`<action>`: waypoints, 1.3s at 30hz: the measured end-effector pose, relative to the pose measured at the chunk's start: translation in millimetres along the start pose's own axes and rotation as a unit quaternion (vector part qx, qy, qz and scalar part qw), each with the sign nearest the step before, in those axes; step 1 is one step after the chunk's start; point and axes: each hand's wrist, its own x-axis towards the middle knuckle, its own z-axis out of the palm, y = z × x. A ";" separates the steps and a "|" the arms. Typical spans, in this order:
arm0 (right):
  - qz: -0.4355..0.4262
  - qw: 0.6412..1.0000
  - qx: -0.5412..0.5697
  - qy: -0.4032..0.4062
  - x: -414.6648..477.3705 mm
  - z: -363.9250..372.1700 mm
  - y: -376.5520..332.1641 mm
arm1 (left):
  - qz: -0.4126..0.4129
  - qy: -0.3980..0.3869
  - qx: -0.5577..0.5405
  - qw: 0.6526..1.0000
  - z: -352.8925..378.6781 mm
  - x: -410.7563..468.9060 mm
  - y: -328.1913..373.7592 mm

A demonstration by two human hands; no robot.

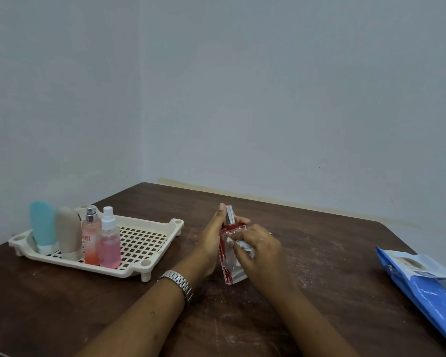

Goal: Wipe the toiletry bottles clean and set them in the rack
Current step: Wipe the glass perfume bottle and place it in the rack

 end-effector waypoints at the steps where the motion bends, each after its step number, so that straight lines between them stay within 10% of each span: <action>1: -0.003 1.000 0.001 -0.008 -0.3 -0.2 0.1 | 0.000 0.001 0.001 1.000 -0.3 0.0 -0.1; 39: -0.008 0.999 0.004 0.035 -0.4 1.6 3.1 | 0.016 -0.004 0.008 1.000 0.2 0.4 -0.7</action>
